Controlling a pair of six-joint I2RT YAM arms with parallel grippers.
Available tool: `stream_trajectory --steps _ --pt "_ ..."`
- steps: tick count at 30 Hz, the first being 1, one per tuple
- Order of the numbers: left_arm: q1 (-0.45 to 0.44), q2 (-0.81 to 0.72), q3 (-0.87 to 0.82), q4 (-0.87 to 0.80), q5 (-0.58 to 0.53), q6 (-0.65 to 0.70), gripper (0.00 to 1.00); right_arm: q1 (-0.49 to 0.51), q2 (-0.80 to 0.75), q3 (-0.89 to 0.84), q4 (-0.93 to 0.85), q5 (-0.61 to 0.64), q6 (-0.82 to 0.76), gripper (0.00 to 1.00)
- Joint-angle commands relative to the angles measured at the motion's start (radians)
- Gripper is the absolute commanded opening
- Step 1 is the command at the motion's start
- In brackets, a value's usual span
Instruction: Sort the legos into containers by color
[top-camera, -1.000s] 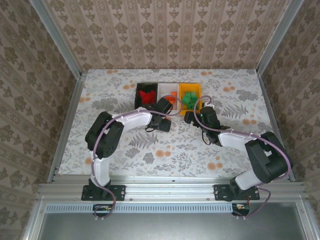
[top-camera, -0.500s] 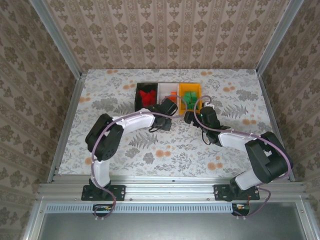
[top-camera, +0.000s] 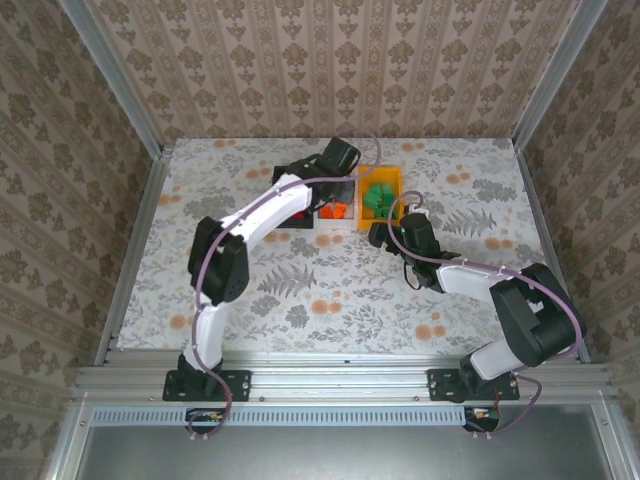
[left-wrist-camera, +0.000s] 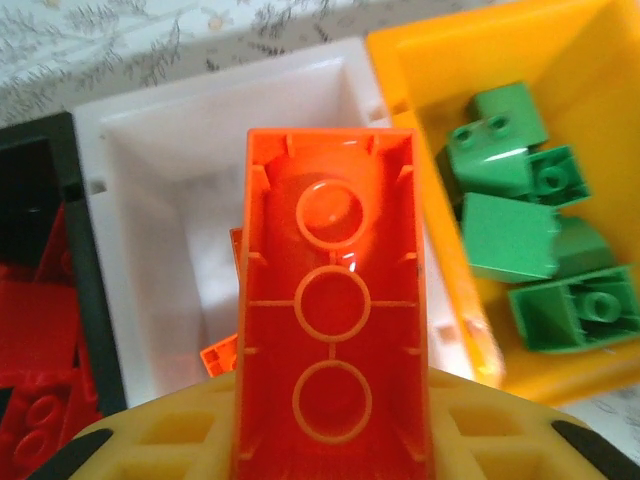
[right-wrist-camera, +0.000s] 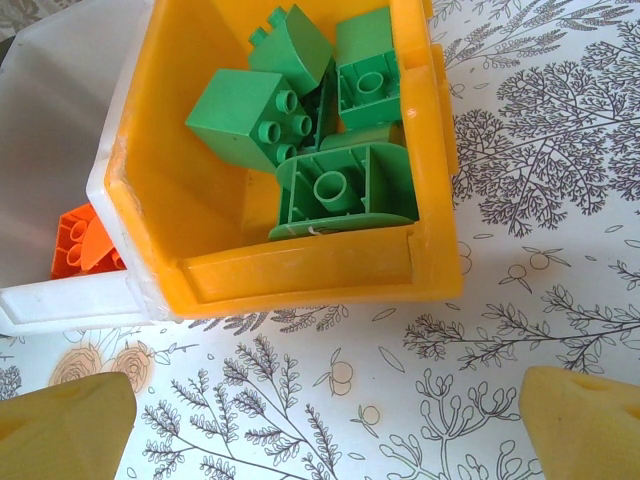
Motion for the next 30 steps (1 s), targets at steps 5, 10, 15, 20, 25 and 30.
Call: stream_trajectory --steps 5,10,15,20,25,30 --pt "0.039 0.038 0.03 -0.065 0.047 -0.006 0.48 0.004 -0.022 0.005 -0.015 0.022 -0.003 1.0" --pt "0.043 -0.029 -0.012 -0.022 0.119 0.006 0.86 0.004 -0.022 0.006 -0.018 0.024 -0.006 1.0" --pt "0.008 -0.292 -0.183 0.076 0.126 0.038 1.0 0.004 -0.021 0.005 -0.015 0.019 -0.011 1.0" --pt "-0.016 -0.749 -0.606 0.274 -0.007 0.07 1.0 0.005 -0.098 -0.042 0.031 0.033 -0.047 1.0" --pt "-0.039 -1.247 -1.011 0.408 -0.243 0.106 1.0 0.016 -0.334 -0.098 0.03 0.095 -0.11 1.0" --pt "-0.028 -1.519 -1.359 0.609 -0.376 0.168 1.0 0.085 -0.489 -0.043 -0.097 0.085 -0.191 1.0"
